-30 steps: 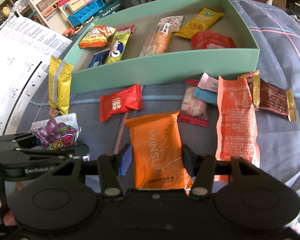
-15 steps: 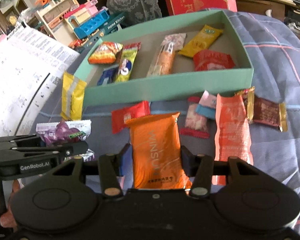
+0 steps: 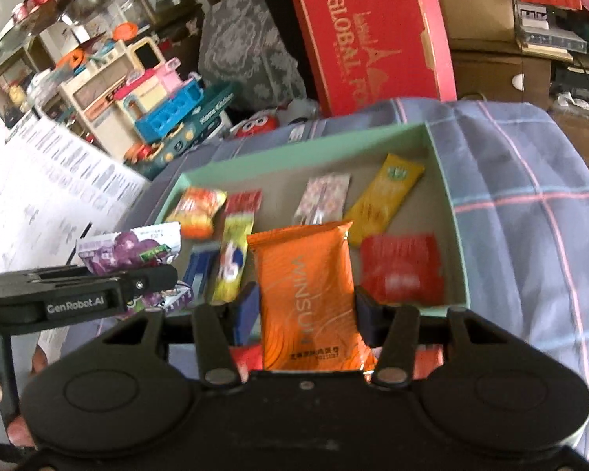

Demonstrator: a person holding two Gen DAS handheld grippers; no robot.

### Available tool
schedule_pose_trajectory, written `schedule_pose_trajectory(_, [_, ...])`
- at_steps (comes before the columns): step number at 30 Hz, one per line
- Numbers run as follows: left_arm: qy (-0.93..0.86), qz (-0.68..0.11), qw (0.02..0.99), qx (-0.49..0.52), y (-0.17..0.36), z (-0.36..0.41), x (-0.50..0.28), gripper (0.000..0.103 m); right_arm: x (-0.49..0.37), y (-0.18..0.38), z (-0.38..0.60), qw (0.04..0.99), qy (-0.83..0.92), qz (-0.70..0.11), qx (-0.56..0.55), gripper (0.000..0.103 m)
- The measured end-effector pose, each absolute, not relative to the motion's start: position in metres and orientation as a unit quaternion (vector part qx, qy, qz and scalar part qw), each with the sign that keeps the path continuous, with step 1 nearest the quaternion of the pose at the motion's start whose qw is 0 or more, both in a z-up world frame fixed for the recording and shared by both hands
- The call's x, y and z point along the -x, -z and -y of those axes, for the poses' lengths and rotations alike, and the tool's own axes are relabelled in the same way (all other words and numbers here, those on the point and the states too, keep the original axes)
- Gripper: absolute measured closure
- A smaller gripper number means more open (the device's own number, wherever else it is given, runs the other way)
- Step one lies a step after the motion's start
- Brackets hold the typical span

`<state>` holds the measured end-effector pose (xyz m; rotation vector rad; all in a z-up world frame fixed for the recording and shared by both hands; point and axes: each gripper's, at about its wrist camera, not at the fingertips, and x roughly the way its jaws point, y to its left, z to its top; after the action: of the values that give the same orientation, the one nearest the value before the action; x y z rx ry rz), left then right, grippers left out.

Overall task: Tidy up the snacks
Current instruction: 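Carry grape bag and orange packet into the green box and open both tools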

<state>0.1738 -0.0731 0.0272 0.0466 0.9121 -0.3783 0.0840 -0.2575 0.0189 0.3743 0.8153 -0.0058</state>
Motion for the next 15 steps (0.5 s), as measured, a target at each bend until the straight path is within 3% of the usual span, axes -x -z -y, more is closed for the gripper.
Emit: schedule_pose_trajectory(15, [0.185, -0.470, 0.863, -0.005, 0.010, 0.114, -0.244, 0.059, -0.151, 0.014, 0.284, 0.883, 0.025, -0.415, -0.217, 0.053])
